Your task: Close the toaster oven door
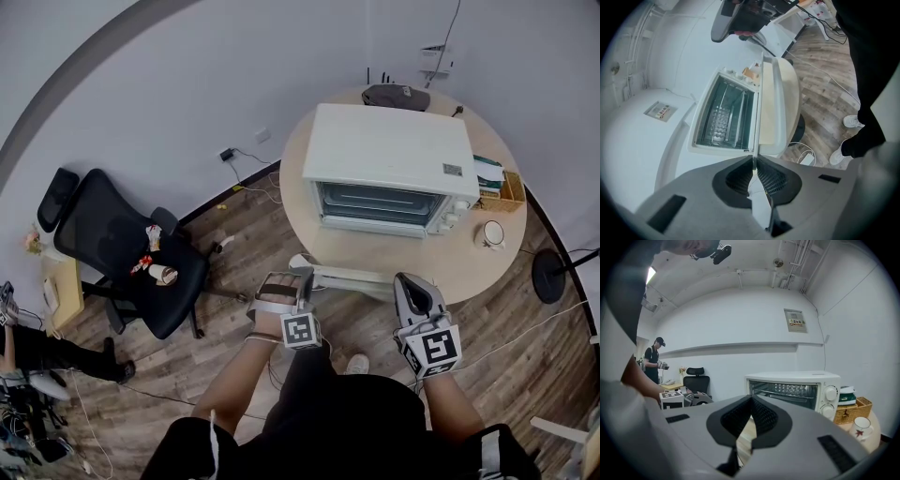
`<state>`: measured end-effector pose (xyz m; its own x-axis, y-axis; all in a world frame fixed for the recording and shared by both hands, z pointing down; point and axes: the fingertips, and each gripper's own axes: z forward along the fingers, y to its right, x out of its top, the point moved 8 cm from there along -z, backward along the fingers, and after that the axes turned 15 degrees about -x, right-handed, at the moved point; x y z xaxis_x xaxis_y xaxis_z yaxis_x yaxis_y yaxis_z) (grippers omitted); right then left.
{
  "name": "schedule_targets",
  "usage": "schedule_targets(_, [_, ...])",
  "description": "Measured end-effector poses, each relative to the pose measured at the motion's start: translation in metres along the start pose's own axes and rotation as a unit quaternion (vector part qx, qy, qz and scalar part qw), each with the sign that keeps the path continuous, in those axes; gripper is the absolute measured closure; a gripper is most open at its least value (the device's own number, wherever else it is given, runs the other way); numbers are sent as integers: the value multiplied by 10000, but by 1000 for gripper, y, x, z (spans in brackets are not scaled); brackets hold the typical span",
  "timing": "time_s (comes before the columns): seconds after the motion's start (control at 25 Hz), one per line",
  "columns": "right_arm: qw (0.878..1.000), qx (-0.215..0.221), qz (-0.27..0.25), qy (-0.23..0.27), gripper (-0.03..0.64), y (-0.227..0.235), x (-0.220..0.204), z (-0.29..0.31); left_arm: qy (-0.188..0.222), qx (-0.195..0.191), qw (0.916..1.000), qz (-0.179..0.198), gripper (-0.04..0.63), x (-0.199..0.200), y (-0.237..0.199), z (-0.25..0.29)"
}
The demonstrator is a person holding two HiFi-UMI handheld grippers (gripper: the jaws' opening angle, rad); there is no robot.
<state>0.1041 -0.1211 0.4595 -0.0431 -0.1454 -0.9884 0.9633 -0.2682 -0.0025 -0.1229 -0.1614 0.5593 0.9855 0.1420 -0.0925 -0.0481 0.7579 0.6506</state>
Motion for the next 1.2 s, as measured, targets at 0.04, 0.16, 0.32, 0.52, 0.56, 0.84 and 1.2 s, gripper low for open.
schedule_targets(0.04, [10000, -9, -1, 3, 620, 1, 0, 0, -9, 31, 10000, -9, 566, 0, -2, -1])
schedule_targets(0.16, [10000, -27, 17, -2, 620, 3, 0, -1, 4, 143, 9999, -58, 566, 1, -10, -3])
schedule_targets(0.32, [10000, -29, 2, -37, 620, 3, -2, -2, 16, 308, 9994, -123, 566, 2, -16, -5])
schedule_targets(0.52, [10000, -65, 24, -10, 620, 6, -1, -3, -10, 450, 9989, -112, 566, 3, -28, -5])
schedule_targets(0.56, [10000, -69, 25, -8, 620, 6, -1, -2, -14, 474, 9988, -112, 566, 4, -31, -5])
schedule_targets(0.84, [9999, -104, 25, -46, 620, 6, -3, -3, -96, 662, 9977, -100, 566, 6, -48, -5])
schedule_targets(1.2, [9998, -176, 16, -14, 620, 9, 0, -4, -81, 764, 9969, -144, 565, 7, -65, -4])
